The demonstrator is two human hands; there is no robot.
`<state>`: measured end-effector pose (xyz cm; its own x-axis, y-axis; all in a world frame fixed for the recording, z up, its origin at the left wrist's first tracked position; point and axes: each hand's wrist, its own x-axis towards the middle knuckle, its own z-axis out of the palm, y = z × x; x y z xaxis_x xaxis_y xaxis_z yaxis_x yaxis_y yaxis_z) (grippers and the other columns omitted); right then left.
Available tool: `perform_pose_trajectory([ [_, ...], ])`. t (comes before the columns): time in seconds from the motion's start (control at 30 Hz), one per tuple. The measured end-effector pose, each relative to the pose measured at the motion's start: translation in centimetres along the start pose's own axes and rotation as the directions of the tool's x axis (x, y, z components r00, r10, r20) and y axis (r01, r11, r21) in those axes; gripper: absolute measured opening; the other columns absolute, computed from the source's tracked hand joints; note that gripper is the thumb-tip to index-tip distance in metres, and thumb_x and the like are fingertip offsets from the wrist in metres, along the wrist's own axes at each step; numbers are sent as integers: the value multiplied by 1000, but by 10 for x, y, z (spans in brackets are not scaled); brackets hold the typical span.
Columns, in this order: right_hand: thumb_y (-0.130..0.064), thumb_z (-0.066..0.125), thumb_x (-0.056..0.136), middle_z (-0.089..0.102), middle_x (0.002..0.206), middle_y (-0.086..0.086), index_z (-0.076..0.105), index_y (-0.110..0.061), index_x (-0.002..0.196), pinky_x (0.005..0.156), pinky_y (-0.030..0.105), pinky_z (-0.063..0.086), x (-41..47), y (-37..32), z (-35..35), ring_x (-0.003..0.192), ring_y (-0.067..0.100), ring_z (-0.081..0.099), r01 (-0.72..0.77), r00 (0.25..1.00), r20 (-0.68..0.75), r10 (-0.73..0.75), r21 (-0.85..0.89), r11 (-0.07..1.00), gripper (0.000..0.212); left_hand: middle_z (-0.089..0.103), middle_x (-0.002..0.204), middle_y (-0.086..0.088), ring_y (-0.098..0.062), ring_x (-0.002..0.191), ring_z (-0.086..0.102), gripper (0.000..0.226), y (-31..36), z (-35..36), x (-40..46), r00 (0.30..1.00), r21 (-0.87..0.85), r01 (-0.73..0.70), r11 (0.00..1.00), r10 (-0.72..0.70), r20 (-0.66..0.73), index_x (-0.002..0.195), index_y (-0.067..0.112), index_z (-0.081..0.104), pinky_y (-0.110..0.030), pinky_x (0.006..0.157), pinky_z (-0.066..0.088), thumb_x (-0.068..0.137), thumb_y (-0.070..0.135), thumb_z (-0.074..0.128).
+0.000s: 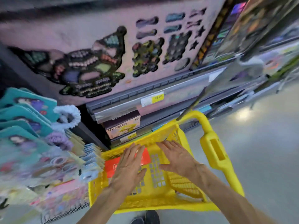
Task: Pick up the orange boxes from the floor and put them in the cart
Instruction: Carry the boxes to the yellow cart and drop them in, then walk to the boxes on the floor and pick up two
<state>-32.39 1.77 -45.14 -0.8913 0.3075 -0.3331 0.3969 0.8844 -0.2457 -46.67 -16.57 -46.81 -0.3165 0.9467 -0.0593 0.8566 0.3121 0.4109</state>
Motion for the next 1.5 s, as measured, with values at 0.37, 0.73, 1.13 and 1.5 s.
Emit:
perform_pose_trajectory([
  [0.37, -59, 67, 83, 35, 155, 7, 26, -20, 155, 115, 35, 24, -293, 55, -217, 142, 28, 33, -438, 814, -356, 459, 143, 888, 92, 52, 143, -11, -29, 134, 47, 101, 269, -162, 74, 826, 79, -563, 823, 563, 28, 141, 16, 40, -38, 110, 22, 56, 45, 86],
  [0.73, -59, 67, 84, 36, 155, 8, 26, -17, 155, 114, 36, 26, -562, 217, -277, 138, 27, 37, -723, 471, -491, 733, 261, 640, 92, 36, 153, -9, -29, 142, 33, 86, 605, -135, 181, 483, 60, -875, 480, 874, 51, 151, 16, 33, -41, 117, 24, 80, 56, 61],
  [1.13, -58, 70, 82, 44, 149, 9, 31, -13, 153, 113, 38, 33, -724, 458, -346, 134, 29, 43, -809, 344, -548, 763, 239, 537, 93, 42, 147, -6, -27, 136, 38, 83, 877, -83, 332, 369, 57, -928, 368, 930, -7, 147, 17, 36, -38, 113, 29, 82, 62, 58],
  [1.5, -58, 71, 80, 48, 144, 8, 30, -18, 153, 110, 39, 36, -726, 739, -402, 132, 29, 44, -835, 304, -506, 807, 265, 482, 93, 48, 140, -7, -28, 127, 45, 84, 1036, -9, 578, 365, 81, -929, 362, 931, 28, 143, 15, 42, -36, 105, 33, 78, 67, 51],
])
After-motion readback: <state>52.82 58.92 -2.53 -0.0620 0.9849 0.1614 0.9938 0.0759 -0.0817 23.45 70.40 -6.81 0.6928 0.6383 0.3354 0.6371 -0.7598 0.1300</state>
